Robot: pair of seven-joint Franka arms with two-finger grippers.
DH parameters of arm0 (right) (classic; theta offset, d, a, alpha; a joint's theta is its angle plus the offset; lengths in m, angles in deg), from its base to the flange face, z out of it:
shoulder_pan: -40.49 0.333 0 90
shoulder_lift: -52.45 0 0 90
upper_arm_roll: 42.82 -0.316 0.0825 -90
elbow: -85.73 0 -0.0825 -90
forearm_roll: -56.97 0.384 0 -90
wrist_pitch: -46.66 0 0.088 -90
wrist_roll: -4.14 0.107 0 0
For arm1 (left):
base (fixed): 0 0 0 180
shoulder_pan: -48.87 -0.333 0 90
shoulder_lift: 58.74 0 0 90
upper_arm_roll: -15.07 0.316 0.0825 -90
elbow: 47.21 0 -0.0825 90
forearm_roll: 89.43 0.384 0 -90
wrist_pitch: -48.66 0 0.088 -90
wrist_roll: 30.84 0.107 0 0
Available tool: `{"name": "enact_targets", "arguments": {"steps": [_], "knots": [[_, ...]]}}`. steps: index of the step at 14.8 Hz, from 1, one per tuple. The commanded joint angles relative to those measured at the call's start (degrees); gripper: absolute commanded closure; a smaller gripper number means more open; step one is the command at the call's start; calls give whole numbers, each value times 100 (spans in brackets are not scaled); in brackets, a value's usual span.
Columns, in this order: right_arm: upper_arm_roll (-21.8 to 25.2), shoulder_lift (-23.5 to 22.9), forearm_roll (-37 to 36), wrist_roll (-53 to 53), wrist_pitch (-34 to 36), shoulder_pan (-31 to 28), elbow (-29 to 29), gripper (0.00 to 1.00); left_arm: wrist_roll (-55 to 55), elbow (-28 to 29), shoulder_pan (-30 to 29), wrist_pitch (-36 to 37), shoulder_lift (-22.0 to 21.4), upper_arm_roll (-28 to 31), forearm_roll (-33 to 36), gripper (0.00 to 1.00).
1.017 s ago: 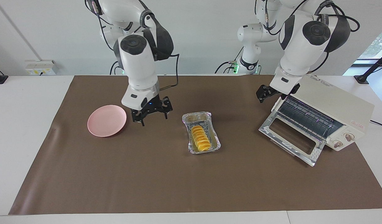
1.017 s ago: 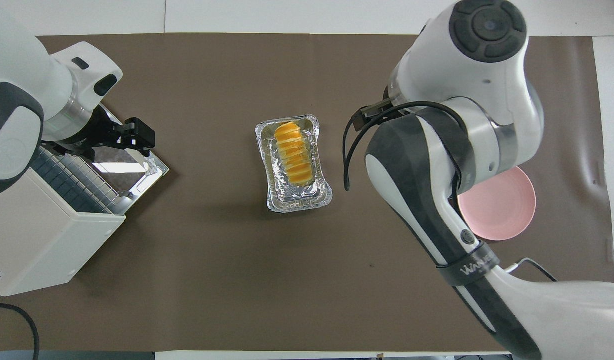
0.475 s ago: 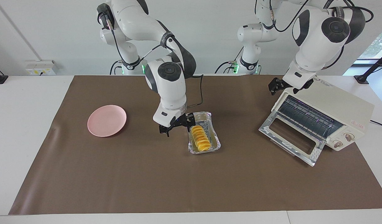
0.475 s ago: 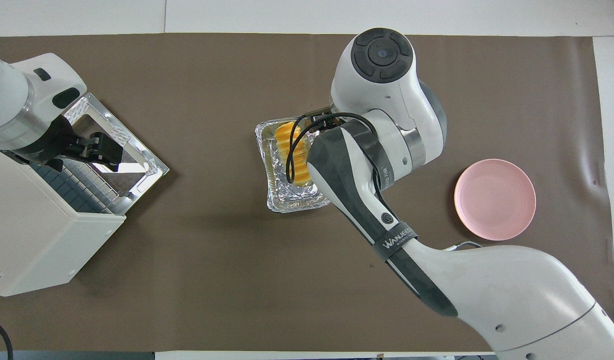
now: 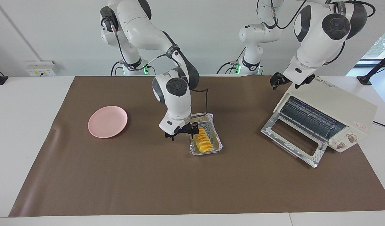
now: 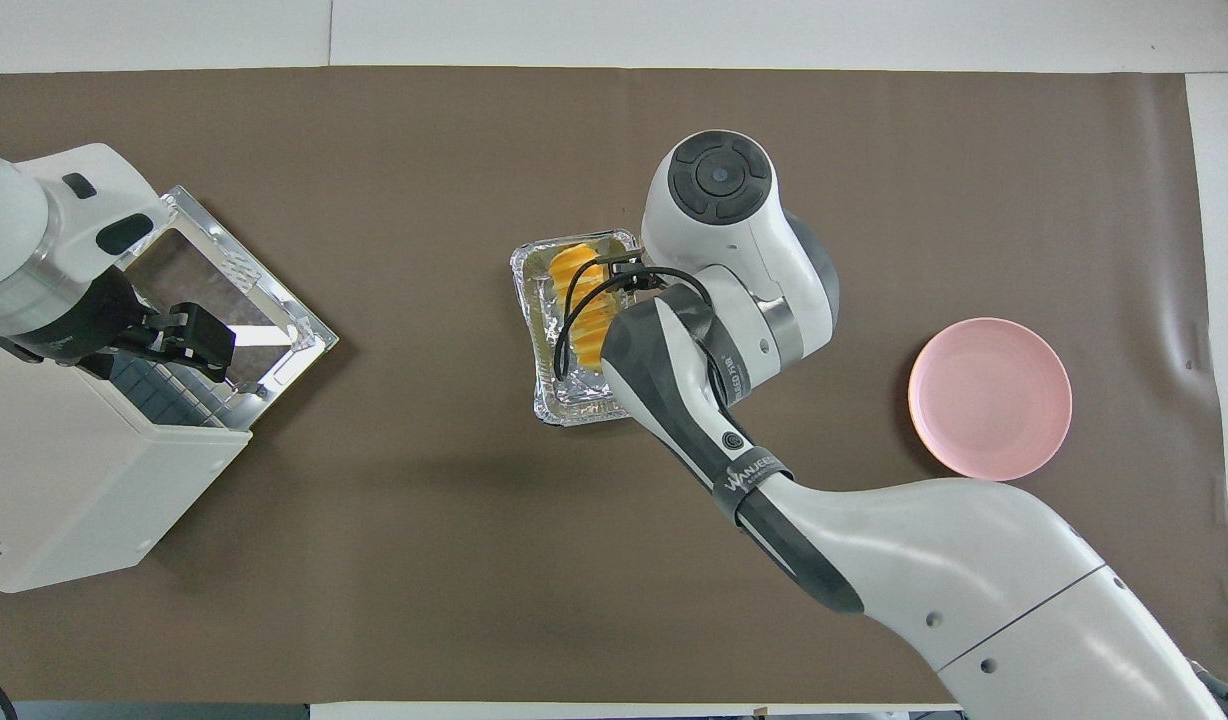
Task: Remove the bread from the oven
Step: 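Grasp the foil tray with the right gripper while the left gripper withdraws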
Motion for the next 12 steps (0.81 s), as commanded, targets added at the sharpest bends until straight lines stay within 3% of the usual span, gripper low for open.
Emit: {"name": "enact_targets", "arguments": {"steps": [1, 6, 8, 10, 12], "knots": [[-14, 182, 41, 247, -355, 35, -474, 5, 152, 505, -74, -64, -440, -7, -22, 0], [-23, 314, 41, 396, -646, 96, -853, 6, 161, 453, -66, -327, -397, -7, -40, 0], [-23, 323, 41, 396, -646, 96, -888, 15, 152, 453, -66, -319, -406, 2, -40, 0], [-32, 349, 33, 396, -672, 114, -941, 29, 161, 426, -66, -276, -440, 124, -57, 0], [-23, 358, 41, 414, -672, 236, -976, 68, 170, 435, -83, -362, -467, 152, -57, 0]]}}
